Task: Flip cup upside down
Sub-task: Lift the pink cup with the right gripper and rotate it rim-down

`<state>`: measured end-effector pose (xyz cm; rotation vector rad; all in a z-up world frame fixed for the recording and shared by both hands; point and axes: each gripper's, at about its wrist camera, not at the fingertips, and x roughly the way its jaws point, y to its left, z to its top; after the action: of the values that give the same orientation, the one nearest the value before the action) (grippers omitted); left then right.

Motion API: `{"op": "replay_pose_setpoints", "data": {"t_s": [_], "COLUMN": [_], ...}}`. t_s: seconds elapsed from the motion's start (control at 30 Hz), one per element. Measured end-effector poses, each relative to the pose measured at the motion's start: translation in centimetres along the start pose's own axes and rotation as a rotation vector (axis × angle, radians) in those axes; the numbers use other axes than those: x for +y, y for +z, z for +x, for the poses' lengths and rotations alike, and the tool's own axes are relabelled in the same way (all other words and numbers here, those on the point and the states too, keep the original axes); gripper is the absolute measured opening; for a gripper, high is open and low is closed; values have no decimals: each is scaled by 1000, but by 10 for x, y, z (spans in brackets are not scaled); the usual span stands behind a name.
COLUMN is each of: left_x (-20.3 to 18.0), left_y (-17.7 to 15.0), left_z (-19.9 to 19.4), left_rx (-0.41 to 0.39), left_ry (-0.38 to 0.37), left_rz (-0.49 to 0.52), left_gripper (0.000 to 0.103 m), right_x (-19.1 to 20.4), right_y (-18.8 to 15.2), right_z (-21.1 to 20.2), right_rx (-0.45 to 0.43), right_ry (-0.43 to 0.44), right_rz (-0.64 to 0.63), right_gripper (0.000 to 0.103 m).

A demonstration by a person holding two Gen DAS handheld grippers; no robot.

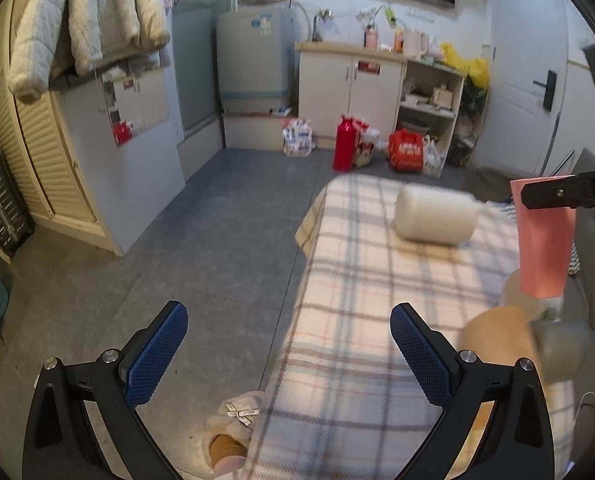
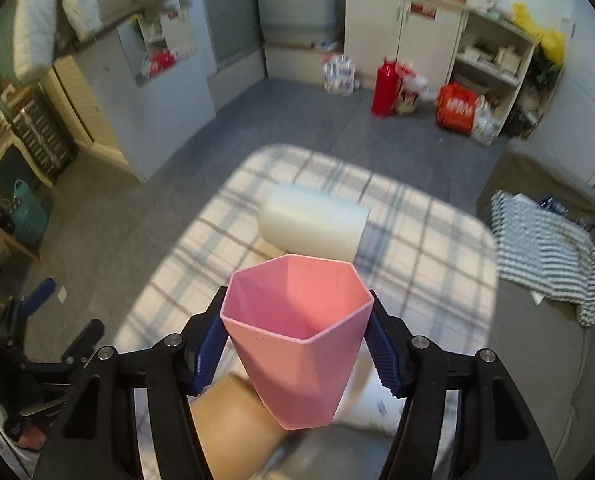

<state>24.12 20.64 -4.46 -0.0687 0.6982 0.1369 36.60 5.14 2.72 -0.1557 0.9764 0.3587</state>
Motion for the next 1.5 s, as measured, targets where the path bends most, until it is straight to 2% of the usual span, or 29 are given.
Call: {"op": "replay_pose_setpoints", "data": {"t_s": [0.17,0.33,0.43,0.57,0.7,0.93,1.13,1.3,1.37,1.43,1.5], "left_x": [-1,-1,1,9,17,17,9,-1,-4,-8,-12], "left_y": [5,-9,-26,-54,-82,-114,-118,-120,-120,-119,-118], "left_z": [-58,-103,-119,-132,-136,-127,-116,-109,-108,-108,-110], "left_rx": [-77,-122,-119,-103,-73,-14,20,44,48,48,46], "left_ry": [-32,-52,-60,-53,-48,-37,-44,-53,-54,-53,-54], "left_rz": [-2,7,11,26,26,44,63,85,90,93,96], "left_gripper": [103,103,103,103,103,103,103,103,103,103,103], "right_x": [27,51,64,79,83,76,67,65,66,64,60], "right_y": [-28,-93,-132,-184,-219,-240,-237,-239,-240,-242,-244], "right_z": [-76,-119,-118,-93,-68,-39,-33,-28,-27,-31,-39], "right_rx": [-56,-54,-21,47,80,72,28,11,9,-1,-24], "right_ry": [-18,-17,0,12,10,-52,-91,-78,-98,-111,-113], "right_rz": [-9,66,122,214,290,365,376,344,332,332,340], "right_gripper": [63,63,63,63,63,63,63,64,68,79,80]}}
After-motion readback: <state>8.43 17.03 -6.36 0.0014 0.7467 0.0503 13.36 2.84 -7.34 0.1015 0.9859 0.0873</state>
